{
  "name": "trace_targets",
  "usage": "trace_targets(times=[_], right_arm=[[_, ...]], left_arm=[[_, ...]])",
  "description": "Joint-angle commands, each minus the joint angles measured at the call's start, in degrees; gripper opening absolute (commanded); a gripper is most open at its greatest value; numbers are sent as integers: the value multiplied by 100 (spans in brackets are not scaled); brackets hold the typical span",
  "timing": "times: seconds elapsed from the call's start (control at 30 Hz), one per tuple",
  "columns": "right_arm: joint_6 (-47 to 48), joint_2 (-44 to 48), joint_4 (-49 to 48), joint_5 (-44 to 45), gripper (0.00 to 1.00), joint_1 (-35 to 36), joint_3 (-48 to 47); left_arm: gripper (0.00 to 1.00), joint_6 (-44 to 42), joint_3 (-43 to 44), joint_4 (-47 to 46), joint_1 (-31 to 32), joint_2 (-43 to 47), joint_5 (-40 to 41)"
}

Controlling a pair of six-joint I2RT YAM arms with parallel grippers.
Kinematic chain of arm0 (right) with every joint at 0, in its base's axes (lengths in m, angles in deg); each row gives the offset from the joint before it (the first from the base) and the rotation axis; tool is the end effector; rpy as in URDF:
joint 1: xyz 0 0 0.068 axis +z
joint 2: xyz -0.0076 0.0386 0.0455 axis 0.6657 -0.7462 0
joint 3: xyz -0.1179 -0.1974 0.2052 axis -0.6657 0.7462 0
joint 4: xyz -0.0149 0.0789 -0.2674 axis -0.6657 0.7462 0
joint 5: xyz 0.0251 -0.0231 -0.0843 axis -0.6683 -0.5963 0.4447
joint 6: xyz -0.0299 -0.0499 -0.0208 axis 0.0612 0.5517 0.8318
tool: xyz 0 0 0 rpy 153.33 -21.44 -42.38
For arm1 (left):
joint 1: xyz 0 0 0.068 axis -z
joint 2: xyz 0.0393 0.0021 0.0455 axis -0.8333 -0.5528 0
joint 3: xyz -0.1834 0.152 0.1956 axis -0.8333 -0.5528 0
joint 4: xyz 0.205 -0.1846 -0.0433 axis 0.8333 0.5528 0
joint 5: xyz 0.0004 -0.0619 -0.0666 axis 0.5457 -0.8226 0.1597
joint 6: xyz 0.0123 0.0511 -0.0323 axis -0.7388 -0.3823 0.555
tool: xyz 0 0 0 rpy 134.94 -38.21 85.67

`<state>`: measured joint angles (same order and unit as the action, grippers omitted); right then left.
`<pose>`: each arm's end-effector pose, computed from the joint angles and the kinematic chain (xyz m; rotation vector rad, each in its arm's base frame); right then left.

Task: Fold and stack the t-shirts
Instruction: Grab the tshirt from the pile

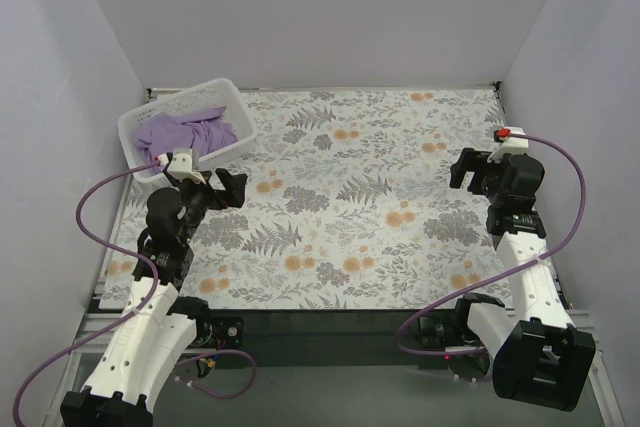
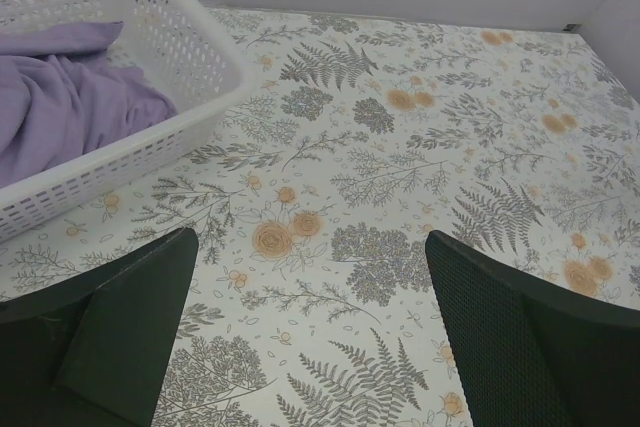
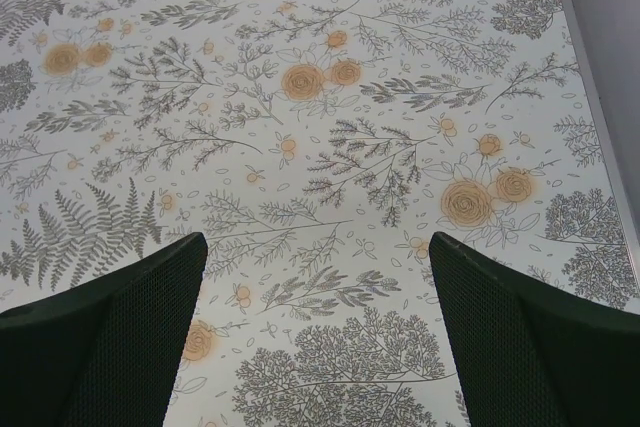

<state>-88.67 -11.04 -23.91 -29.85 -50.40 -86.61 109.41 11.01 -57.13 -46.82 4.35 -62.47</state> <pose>0.2266 -0.0280 0.2954 0.0937 1.8613 0.0643 0.1626 -0.0330 0.3029 -0.5383 1.7121 -0.8644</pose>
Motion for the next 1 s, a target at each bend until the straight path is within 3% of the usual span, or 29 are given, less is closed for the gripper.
trace_targets(times=[0.0,0.37,0.5,0.53,0.57,0.63,0.7,0.83,0.97], right_arm=[[1,131,-263,-45,98,-30,-24],[608,157,-202,-931,99,-12,-148],[1404,201,-123,-1511,99,-4,-103],[1651,210,43,-1722,99,-3,-121],[1967,218,140,-2481,99,-3,-208],[3171,227,938,-3468,98,49,-331],[3551,227,1212,-4341,98,76,-376],[3377,17,1222,-4790,98,67,-297],[3508,-124,1231,-5150,98,67,-174]], left_arm=[[98,-108,-7,-42,39,-3,-71],[97,-117,1,-33,39,-29,-132],[97,-109,1,-33,48,-47,-132],[97,-100,10,-16,39,-55,-115],[97,-74,19,19,48,-64,-88],[98,58,54,63,48,-90,-44],[98,190,168,204,48,-134,96],[98,620,457,248,-48,-738,238],[92,1689,1440,510,-871,-2012,-333]])
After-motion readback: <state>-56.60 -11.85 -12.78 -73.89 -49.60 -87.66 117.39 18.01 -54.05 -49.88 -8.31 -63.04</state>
